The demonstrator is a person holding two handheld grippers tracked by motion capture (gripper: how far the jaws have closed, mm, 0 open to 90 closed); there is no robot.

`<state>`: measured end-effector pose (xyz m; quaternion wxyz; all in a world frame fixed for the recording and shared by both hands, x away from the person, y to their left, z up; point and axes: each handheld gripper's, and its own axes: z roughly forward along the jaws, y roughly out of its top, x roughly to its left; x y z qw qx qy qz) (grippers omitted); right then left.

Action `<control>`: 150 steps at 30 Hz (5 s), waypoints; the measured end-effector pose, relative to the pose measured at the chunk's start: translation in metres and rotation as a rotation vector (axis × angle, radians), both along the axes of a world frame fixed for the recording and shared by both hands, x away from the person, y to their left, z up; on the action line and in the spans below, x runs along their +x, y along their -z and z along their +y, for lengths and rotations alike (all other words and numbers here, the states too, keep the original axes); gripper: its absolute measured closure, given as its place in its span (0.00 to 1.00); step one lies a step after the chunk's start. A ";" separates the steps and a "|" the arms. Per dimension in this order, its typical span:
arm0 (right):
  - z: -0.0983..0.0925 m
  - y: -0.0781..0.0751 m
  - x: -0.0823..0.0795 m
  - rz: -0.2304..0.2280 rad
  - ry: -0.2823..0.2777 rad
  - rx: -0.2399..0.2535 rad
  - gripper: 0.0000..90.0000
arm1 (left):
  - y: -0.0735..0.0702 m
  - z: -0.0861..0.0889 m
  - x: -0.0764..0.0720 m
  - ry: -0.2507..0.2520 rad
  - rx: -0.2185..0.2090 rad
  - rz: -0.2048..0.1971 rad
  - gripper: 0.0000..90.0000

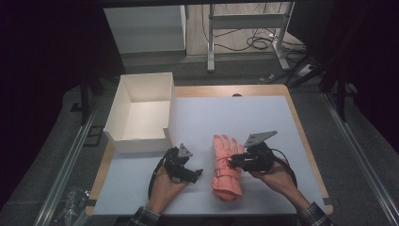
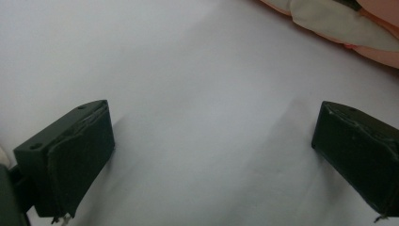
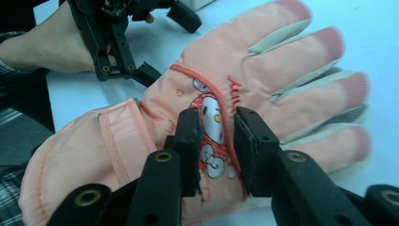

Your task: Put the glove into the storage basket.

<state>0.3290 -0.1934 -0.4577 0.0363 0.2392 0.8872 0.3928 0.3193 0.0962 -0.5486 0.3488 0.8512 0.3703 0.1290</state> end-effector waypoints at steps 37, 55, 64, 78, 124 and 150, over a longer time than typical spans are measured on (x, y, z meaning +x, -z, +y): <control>-0.057 0.054 -0.045 0.046 0.121 0.016 0.63 | 0.000 0.000 0.001 0.005 0.005 -0.001 0.00; -0.029 0.072 -0.056 0.032 0.040 0.009 0.98 | -0.011 0.041 -0.014 -0.016 0.014 0.003 0.06; -0.007 0.074 -0.052 0.021 0.048 0.016 0.98 | -0.010 0.057 -0.019 -0.056 0.019 0.006 0.06; 0.030 0.077 -0.031 -0.026 0.105 0.002 0.99 | -0.002 0.059 -0.016 -0.074 0.009 0.029 0.04; -0.048 0.067 -0.005 -0.109 0.318 -0.011 0.46 | -0.074 0.017 -0.003 0.145 -0.040 0.066 0.00; -0.094 0.071 0.009 -0.139 0.439 -0.107 0.23 | -0.041 -0.065 0.044 0.192 0.130 0.143 0.00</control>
